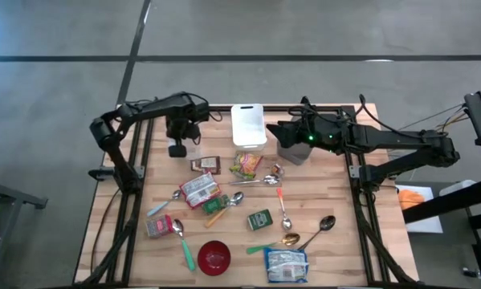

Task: Pick & Place Food Item
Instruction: Put the white seasoning bottle into the transparent bin, then put the black spoon into the black bin

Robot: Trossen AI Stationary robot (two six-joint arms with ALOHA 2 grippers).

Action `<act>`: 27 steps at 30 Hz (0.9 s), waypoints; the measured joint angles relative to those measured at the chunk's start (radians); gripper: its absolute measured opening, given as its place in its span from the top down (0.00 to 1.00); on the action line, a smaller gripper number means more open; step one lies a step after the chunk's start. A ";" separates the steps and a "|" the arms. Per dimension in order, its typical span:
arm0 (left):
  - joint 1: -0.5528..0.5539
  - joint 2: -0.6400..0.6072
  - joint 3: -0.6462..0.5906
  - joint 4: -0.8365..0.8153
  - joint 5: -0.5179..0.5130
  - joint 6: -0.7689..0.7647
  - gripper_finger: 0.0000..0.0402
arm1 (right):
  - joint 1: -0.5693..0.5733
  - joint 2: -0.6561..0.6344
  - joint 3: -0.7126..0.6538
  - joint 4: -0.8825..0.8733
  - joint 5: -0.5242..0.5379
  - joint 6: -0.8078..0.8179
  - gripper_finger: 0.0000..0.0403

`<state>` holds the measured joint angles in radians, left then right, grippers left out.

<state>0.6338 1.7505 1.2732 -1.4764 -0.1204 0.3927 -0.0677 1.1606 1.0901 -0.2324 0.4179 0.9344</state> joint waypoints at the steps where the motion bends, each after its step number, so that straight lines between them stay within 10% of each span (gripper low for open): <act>1: 0.000 -0.010 0.001 -0.002 0.000 0.000 0.04 | 0.000 0.000 0.000 0.000 0.000 0.000 0.09; 12: 0.000 -0.155 0.074 0.042 0.029 -0.055 0.04 | 0.000 -0.001 0.000 -0.083 -0.141 -0.140 0.09; 27: -0.111 -0.422 0.075 0.333 0.185 -0.400 0.04 | 0.093 0.024 0.000 -0.503 -0.339 0.126 0.09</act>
<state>0.5223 1.3284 1.3479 -1.1430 0.0646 -0.0075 0.0252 1.1845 1.0901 -0.7350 0.0787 1.0609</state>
